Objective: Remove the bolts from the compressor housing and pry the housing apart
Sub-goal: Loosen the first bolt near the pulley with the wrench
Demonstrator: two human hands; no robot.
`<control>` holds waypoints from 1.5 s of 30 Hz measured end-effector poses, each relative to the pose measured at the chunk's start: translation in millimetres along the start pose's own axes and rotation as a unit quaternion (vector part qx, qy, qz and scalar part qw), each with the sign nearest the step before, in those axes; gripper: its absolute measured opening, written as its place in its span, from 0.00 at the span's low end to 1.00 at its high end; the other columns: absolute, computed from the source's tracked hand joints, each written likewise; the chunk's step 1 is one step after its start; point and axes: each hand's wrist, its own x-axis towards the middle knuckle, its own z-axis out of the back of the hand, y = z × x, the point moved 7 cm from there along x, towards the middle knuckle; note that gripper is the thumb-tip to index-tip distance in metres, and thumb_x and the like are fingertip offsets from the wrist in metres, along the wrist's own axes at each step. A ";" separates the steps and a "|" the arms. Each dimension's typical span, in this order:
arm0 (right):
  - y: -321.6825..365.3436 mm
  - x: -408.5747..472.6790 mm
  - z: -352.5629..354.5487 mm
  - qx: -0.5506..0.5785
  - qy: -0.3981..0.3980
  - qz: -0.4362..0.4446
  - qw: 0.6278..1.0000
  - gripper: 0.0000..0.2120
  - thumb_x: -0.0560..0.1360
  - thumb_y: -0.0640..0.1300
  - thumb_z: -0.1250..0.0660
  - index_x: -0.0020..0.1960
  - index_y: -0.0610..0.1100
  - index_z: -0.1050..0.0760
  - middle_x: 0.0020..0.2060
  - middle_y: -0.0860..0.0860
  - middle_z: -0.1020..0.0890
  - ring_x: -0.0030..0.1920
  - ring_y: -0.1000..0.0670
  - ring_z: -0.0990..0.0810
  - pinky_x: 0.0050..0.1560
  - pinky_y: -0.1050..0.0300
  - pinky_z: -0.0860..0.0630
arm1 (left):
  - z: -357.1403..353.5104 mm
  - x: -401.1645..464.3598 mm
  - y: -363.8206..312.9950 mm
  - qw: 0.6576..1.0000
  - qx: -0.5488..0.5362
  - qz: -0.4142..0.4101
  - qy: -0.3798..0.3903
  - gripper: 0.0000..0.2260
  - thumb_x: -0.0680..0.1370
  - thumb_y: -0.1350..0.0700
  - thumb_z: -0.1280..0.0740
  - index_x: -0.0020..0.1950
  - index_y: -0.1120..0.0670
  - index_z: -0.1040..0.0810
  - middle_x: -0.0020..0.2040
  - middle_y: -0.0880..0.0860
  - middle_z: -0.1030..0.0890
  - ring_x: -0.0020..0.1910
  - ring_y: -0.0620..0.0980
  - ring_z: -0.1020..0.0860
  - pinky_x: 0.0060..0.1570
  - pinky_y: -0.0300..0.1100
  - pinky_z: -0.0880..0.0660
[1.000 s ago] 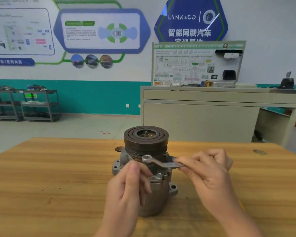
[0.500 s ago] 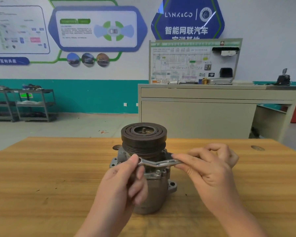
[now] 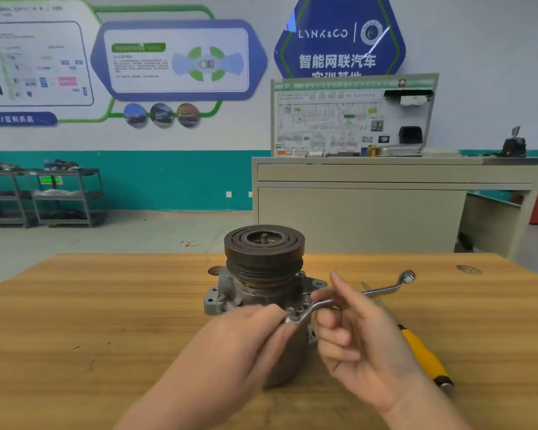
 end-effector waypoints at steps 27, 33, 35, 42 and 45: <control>27.3 -28.1 -24.9 -0.585 -0.194 0.539 0.574 0.38 0.79 0.65 0.49 0.32 0.36 0.21 0.31 0.47 0.23 0.39 0.53 0.26 0.38 0.68 0.34 | -10.9 -24.1 63.3 0.916 -0.016 0.379 -0.130 0.49 0.59 0.31 0.31 0.73 0.52 0.41 0.65 0.51 0.34 0.63 0.52 0.39 0.61 0.44 0.39; 10.8 -31.7 -52.5 -0.651 -0.228 0.600 0.405 0.30 0.83 0.54 0.45 0.27 0.39 0.28 0.26 0.51 0.31 0.27 0.57 0.36 0.31 0.69 0.44 | -15.5 -23.4 66.0 0.907 0.001 0.403 -0.122 0.50 0.62 0.31 0.29 0.74 0.54 0.44 0.69 0.53 0.36 0.67 0.53 0.41 0.66 0.47 0.40; 3.8 -32.1 -47.5 -0.634 -0.240 0.618 0.398 0.27 0.83 0.50 0.45 0.29 0.39 0.26 0.26 0.50 0.29 0.27 0.56 0.36 0.31 0.70 0.40 | -17.9 -23.6 68.9 0.903 0.002 0.415 -0.109 0.51 0.62 0.32 0.29 0.76 0.54 0.46 0.72 0.53 0.39 0.69 0.54 0.43 0.69 0.47 0.41; -3.4 -32.3 -62.3 -0.590 -0.183 0.671 0.409 0.27 0.83 0.44 0.47 0.26 0.37 0.30 0.25 0.49 0.32 0.29 0.55 0.38 0.32 0.70 0.44 | -11.4 -20.3 79.6 0.918 0.002 0.393 -0.049 0.50 0.63 0.30 0.31 0.75 0.53 0.47 0.68 0.50 0.40 0.67 0.52 0.42 0.69 0.45 0.39; -3.1 -30.5 -62.6 -0.573 -0.145 0.681 0.432 0.28 0.83 0.45 0.48 0.27 0.37 0.30 0.24 0.48 0.31 0.29 0.55 0.37 0.32 0.70 0.44 | -9.9 -19.7 80.3 0.926 -0.012 0.374 -0.056 0.50 0.59 0.28 0.34 0.73 0.52 0.45 0.63 0.48 0.41 0.63 0.49 0.42 0.67 0.45 0.38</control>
